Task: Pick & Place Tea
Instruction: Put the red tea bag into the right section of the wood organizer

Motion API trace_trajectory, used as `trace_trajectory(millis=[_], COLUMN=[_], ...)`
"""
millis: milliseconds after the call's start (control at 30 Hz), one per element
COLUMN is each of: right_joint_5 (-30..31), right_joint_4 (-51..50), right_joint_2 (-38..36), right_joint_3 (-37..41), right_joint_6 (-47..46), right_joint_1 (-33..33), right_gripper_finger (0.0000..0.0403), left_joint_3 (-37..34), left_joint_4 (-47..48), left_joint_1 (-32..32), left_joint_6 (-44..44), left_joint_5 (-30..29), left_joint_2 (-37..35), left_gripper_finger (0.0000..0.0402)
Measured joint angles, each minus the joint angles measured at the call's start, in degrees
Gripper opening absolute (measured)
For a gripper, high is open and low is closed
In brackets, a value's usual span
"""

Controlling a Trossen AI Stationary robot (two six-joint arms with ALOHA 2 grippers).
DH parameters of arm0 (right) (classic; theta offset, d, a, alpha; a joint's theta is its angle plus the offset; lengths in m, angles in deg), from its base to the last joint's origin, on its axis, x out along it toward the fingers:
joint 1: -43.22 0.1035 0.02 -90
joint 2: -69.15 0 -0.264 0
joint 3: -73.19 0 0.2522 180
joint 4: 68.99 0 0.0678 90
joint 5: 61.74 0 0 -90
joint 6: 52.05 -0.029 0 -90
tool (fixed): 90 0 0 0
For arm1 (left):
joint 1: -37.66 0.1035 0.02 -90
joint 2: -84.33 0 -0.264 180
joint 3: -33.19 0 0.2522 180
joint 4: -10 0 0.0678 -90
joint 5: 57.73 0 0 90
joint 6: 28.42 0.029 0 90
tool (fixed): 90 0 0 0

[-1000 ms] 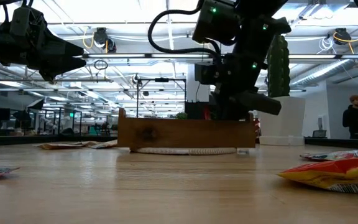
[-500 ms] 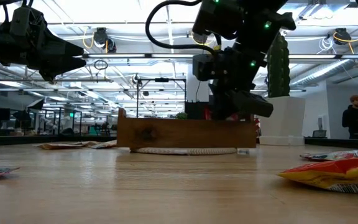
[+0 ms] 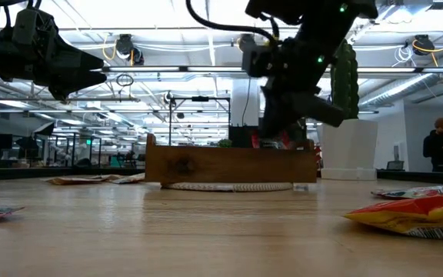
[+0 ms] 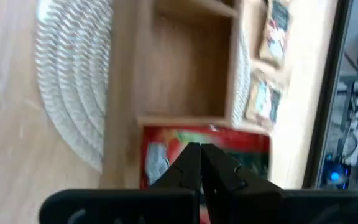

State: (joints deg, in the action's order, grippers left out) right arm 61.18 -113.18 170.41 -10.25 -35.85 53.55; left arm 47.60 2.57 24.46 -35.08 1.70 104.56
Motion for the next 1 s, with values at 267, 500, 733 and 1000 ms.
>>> trace_trajectory(millis=[267, 500, 733, 1000], right_joint_5=[-14.49, -22.6, -23.61, -22.24], right_joint_4=[-14.63, -16.47, -15.97, -14.84], right_joint_2=[-2.61, 1.89, 7.7, 10.23], right_joint_3=[-5.96, -7.98, -7.95, -8.12], right_joint_6=[-8.81, -9.28, -7.89, -7.91], right_joint_1=[-3.75, -7.98, -8.41, -7.57], right_gripper_finger=[0.0, 0.0, 0.0, 0.0], left_joint_3=[0.01, 0.01, 0.02, 0.02], left_joint_4=[0.0, -0.02, -0.02, -0.02], left_joint_1=[0.0, -0.01, 0.01, 0.0], left_joint_6=[0.0, 0.0, 0.0, 0.0], left_joint_5=[0.0, 0.02, 0.02, 0.0], left_joint_2=[0.0, 0.0, 0.0, 0.0], left_gripper_finger=[0.0239, 0.0239, 0.0239, 0.0239])
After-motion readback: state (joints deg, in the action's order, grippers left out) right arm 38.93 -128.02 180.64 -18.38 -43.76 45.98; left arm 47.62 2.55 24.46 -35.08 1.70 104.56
